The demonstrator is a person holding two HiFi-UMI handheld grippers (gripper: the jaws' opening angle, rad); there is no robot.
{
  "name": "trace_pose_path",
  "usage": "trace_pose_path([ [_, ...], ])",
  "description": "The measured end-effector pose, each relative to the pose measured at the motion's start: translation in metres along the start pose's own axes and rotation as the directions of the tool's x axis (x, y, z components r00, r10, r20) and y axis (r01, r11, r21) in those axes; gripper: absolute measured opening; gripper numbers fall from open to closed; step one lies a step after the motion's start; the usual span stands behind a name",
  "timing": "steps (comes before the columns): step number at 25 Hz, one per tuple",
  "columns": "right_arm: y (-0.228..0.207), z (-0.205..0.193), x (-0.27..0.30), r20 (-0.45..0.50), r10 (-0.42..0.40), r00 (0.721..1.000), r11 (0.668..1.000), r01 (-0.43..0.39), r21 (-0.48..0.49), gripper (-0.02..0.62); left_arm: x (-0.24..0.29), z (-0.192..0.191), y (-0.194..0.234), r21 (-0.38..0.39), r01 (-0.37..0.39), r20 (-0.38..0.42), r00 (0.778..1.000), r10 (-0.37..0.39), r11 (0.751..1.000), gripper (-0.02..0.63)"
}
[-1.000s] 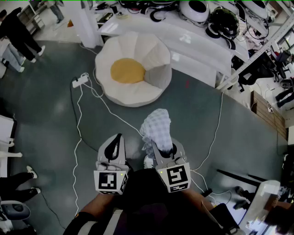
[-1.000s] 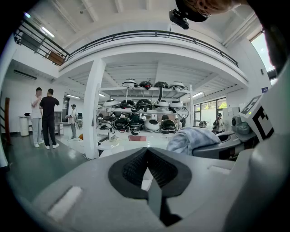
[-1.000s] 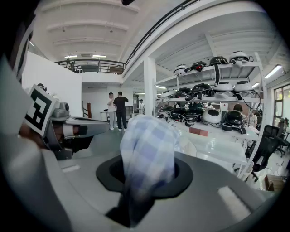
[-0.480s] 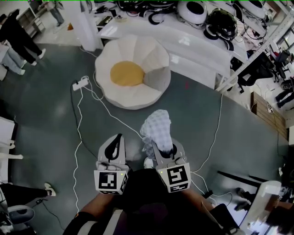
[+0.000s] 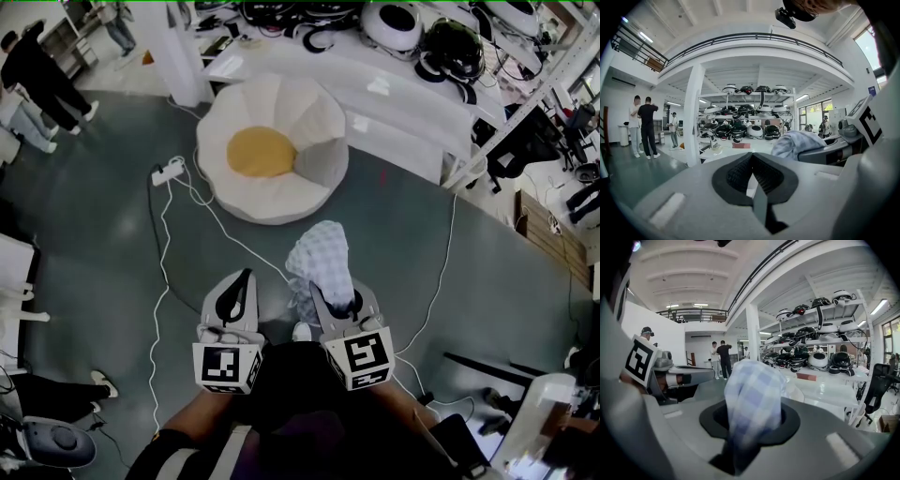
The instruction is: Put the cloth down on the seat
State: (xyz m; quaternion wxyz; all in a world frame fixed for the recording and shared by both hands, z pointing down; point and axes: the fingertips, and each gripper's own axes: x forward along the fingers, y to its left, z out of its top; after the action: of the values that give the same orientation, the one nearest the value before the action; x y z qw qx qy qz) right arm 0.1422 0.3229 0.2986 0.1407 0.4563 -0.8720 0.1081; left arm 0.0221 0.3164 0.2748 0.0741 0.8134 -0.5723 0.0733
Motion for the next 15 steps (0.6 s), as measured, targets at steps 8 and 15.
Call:
trace_pose_path([
  [8,-0.010,0.003,-0.001,0.016,-0.028,0.999,0.999,0.028,0.023,0.110,0.003,0.007,-0.001,0.020,0.015,0.004,1.000,-0.015,1.000,0.000],
  [15,-0.018,0.011,0.026,-0.010,-0.050,0.999,0.998,0.050,0.025,0.110,0.037,0.006,0.012,-0.009,0.053,-0.011,0.998,-0.054,0.999,0.000],
])
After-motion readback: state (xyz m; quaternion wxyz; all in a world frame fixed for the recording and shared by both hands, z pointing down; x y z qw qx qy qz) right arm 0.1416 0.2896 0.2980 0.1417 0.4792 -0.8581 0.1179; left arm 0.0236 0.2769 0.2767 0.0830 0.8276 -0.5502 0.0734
